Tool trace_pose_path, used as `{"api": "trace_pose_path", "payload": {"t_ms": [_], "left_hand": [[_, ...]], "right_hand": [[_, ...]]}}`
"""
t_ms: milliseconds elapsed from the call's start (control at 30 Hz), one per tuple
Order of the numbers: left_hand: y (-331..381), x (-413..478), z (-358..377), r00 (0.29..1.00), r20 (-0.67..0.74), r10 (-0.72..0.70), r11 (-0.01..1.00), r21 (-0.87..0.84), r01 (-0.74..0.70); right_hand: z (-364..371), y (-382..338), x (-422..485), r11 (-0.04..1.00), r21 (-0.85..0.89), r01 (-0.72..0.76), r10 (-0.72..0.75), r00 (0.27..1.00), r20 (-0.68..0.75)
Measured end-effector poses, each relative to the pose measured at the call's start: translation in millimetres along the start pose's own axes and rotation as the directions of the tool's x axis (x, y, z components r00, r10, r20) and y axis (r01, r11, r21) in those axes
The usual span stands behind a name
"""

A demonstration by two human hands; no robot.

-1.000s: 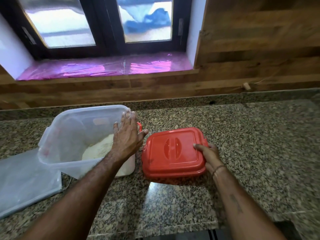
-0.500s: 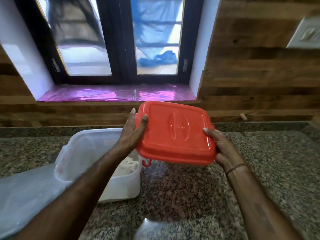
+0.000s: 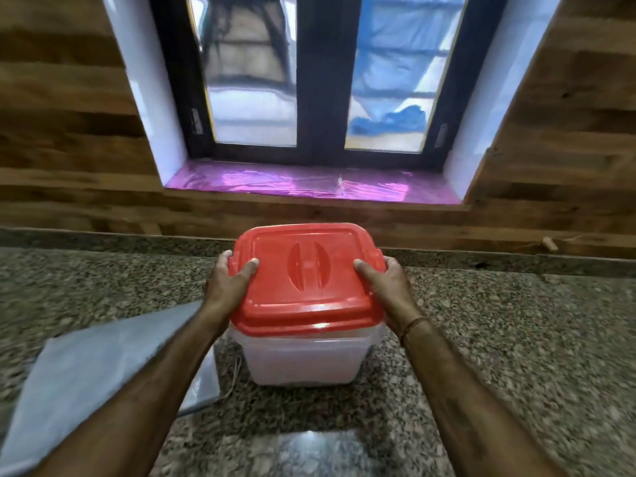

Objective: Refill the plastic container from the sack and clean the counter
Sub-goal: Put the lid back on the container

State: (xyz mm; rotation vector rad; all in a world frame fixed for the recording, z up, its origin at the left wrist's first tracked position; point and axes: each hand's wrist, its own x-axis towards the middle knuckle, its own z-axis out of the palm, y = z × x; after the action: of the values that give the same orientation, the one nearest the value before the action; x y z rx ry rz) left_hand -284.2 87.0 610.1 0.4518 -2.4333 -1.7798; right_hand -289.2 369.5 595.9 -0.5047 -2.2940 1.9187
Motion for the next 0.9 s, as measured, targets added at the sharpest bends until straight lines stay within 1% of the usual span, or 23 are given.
{"api": "trace_pose_path", "payload": {"t_ms": [100,200,267,467,600,667,767,800,833,900], "left_hand": [[-19.9,7.5,-5.9,0.998,0.042,-0.047,0.999,-0.003,0.047],[-20.4,6.6,-2.4,0.993,0.099,-0.071,0.997,-0.012,0.072],[-23.4,10.1,3.6,0.988,0.134,-0.077,0.997,0.012,0.076],[-28.1,9.3,3.7,0.983,0.158,-0.095,0.995,0.039,0.090],[-26.7,7.8,3.7,0.978,0.164,-0.129,0.991,0.043,0.124],[-28.5,5.0,1.8,0.973,0.184,-0.137,0.990,0.035,0.133],[-32.5,-1.4,-5.2,0.972,0.177,-0.154,0.988,0.038,0.149],[-33.8,-3.8,-6.4,0.975,0.158,-0.156,0.987,0.069,0.146],[-33.4,-6.8,-7.4,0.980,0.121,-0.157,0.983,0.111,0.143],[-32.9,-12.4,-7.1,0.994,0.013,-0.110,0.970,0.218,0.105]], "right_hand": [[12.9,8.4,-8.9,0.995,-0.100,0.006,-0.011,0.999,-0.052],[12.6,10.2,-15.3,0.993,-0.107,-0.045,0.038,0.997,-0.065],[10.3,13.7,-17.7,0.986,-0.146,-0.074,0.061,0.994,-0.094],[15.9,23.5,-23.6,0.964,-0.248,-0.093,0.072,0.993,-0.093],[15.8,24.8,-21.9,0.963,-0.231,-0.142,0.139,0.990,-0.030],[15.3,27.7,-23.9,0.964,-0.205,-0.171,0.165,0.985,-0.046],[10.1,47.9,-22.3,0.963,-0.197,-0.183,0.165,0.981,-0.106],[7.5,57.4,-20.4,0.956,-0.220,-0.192,0.166,0.977,-0.132],[7.8,59.5,-24.7,0.941,-0.272,-0.201,0.156,0.972,-0.177],[10.2,51.8,-39.7,0.898,-0.396,-0.192,0.090,0.961,-0.261]]}}
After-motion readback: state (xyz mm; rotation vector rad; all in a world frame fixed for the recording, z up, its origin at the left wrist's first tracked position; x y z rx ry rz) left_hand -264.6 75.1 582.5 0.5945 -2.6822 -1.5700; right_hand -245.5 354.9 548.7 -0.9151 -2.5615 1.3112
